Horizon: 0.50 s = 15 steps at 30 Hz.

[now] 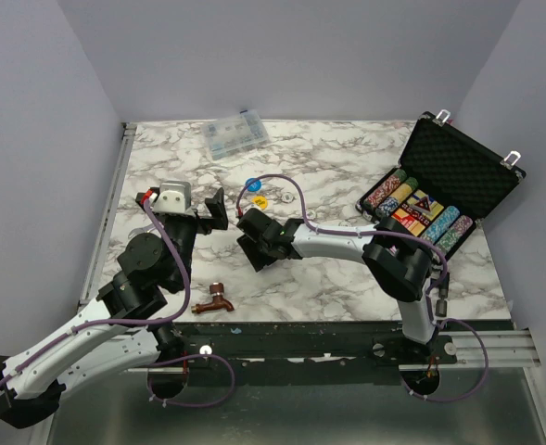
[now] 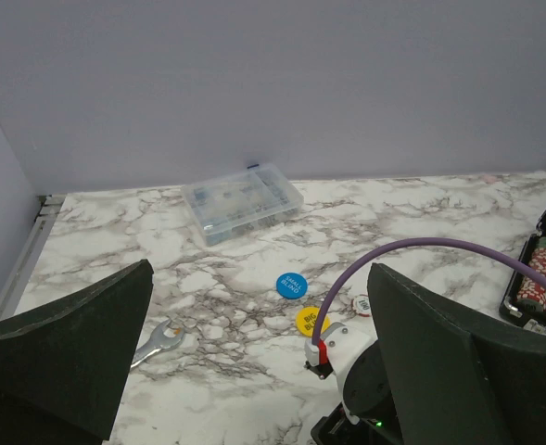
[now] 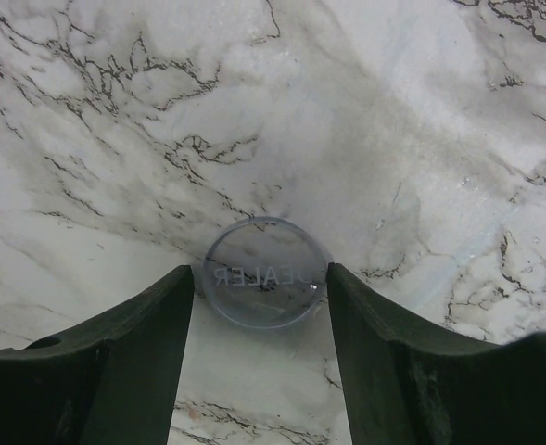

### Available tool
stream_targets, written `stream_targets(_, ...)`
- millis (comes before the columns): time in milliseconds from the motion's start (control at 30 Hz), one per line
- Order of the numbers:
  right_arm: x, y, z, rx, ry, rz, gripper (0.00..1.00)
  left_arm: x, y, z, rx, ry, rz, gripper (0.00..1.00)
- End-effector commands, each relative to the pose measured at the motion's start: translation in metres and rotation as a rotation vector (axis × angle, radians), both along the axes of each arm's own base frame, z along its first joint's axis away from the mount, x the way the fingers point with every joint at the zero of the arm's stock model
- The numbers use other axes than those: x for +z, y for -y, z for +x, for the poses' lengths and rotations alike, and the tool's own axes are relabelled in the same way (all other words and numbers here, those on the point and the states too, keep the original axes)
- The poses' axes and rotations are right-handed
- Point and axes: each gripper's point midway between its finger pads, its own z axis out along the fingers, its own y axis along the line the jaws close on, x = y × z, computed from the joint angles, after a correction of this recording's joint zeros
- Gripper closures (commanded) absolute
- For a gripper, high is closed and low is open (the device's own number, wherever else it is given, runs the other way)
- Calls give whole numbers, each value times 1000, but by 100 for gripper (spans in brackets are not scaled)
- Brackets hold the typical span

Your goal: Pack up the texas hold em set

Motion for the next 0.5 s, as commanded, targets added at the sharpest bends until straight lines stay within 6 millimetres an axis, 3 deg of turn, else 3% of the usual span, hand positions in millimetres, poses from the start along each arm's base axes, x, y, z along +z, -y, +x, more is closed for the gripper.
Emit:
stream_targets(0,-27,16,-10,7,-31,-111,40,10,3,-2,-25,11,-17,1)
stream_targets(467,-9,16,-7,-53,-40,-123,55,12,6,-2,-37,12,-23,1)
